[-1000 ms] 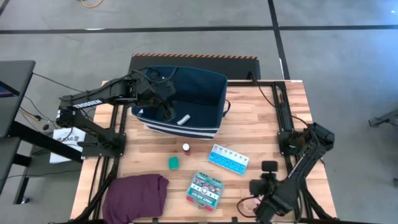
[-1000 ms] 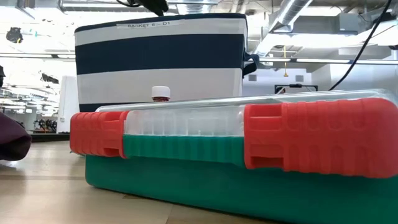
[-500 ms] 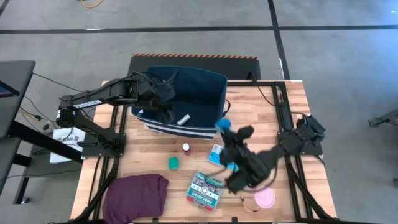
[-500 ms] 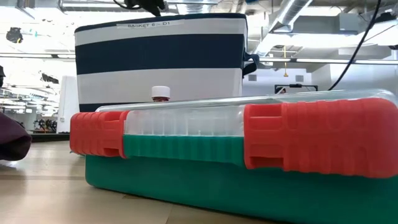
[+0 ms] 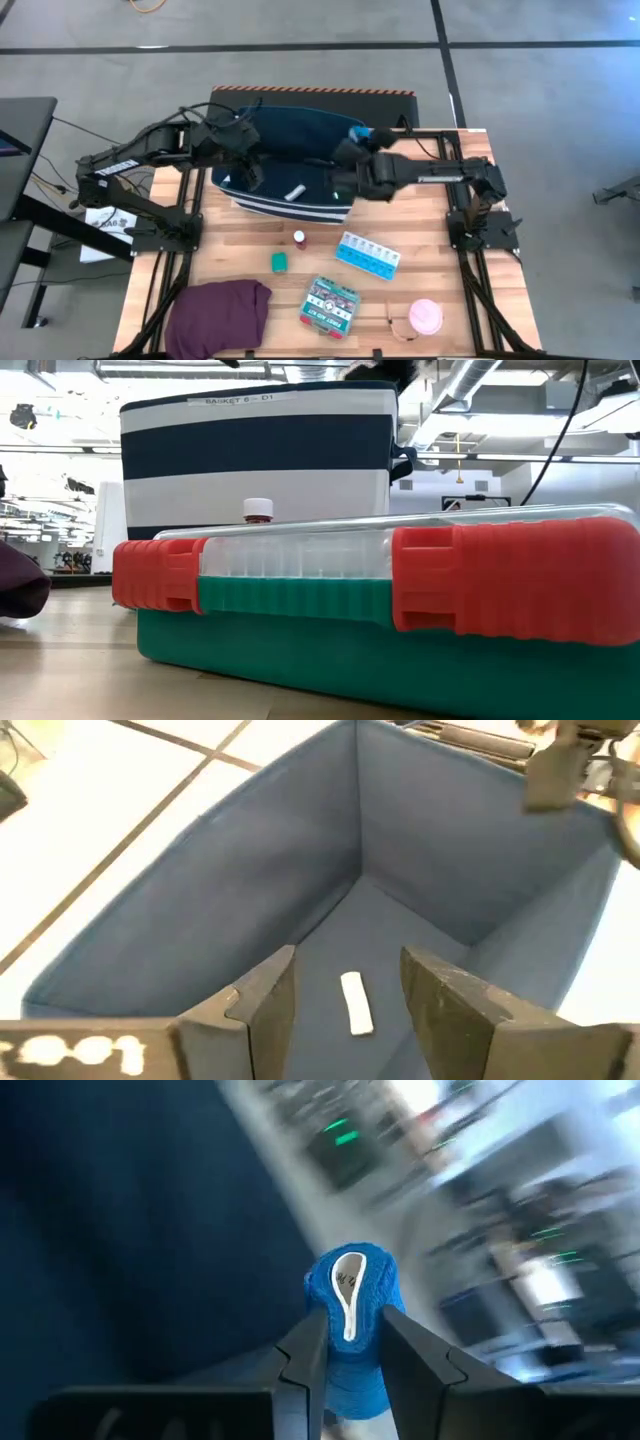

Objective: Pick & place medical supplies in basket/bin
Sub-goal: Put the blue bandage into the blue bin

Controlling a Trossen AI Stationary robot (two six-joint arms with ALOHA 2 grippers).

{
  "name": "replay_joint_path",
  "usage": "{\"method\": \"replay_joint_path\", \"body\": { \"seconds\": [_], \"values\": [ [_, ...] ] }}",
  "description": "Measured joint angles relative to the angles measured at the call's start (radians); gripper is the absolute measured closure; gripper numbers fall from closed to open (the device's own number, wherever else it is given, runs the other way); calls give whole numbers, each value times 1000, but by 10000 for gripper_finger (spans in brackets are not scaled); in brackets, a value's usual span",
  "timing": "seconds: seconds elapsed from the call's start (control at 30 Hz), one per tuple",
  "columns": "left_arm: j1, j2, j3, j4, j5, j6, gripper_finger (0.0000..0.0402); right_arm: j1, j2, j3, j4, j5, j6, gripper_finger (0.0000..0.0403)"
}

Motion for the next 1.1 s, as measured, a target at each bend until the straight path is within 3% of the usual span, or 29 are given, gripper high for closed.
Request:
{"method": "replay_joint_path", "body": {
  "seconds": [0.2, 0.3, 0.6, 0.83, 1.1],
  "values": [
    [0, -34, 0, -6, 2, 3, 232, -66, 3, 0, 460, -532, -404, 330],
    [0, -38, 0, -12, 5, 3, 232, -98, 3, 0, 587, -687, -463, 330],
    [0, -37, 0, -85, 14, -27, 232, -199, 3, -12, 612, -713, -578, 330],
    [0, -37, 0, -85, 14, -37, 232, -245, 89, -21, 572, -896, -422, 328],
    [0, -36, 0, -86, 16, -63, 232, -259, 184, -15, 536, -938, -492, 272]
  ]
}}
